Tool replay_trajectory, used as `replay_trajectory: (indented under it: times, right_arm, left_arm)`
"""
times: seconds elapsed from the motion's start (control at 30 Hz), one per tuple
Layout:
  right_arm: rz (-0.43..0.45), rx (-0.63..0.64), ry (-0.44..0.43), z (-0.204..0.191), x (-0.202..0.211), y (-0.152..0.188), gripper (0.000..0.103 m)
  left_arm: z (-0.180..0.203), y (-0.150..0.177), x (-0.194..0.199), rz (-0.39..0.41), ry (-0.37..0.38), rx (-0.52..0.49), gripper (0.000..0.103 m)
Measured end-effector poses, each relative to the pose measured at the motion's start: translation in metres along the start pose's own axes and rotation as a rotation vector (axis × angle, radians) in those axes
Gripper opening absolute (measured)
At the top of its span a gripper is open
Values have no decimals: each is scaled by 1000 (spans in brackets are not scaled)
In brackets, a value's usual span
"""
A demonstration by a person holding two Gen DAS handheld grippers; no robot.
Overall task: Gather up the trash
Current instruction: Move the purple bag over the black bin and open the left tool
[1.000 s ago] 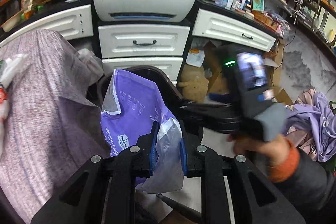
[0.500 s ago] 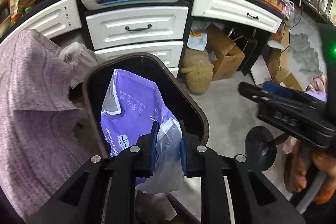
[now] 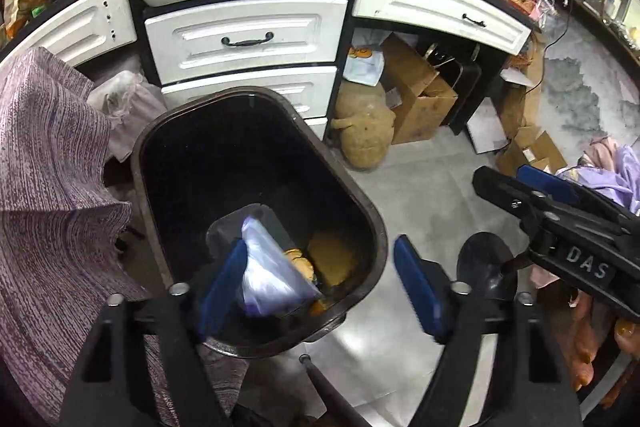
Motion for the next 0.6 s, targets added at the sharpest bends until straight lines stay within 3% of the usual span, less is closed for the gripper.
replay_trajectory:
  times: [0.03,0.13,0.3,0.6]
  right_arm:
    - [5,-9,0,1,1,1,78]
    - [17,-30,-3,5,5,0,80]
    - [41,-60,-6,10,12,-5,88]
    - [85,-60,-48,-4,29,-15,89]
  left_arm:
    - [1,0,1,-1,4,-1,83]
    - [5,3,9,14,14,-6,89]
    - [11,6,28,53,4,-29,92]
    - [21,4,94,194,-25,-87,97]
Point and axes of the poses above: each gripper's, at about its wrist camera, not at the fingertips, and x roughly against the way its jaws point, z to its right, y to its underside, the point moved 7 cm from there along -x, roughly the way its jaws point, and after that the axes turned 1 degree about -y, right-handed, at the moved point
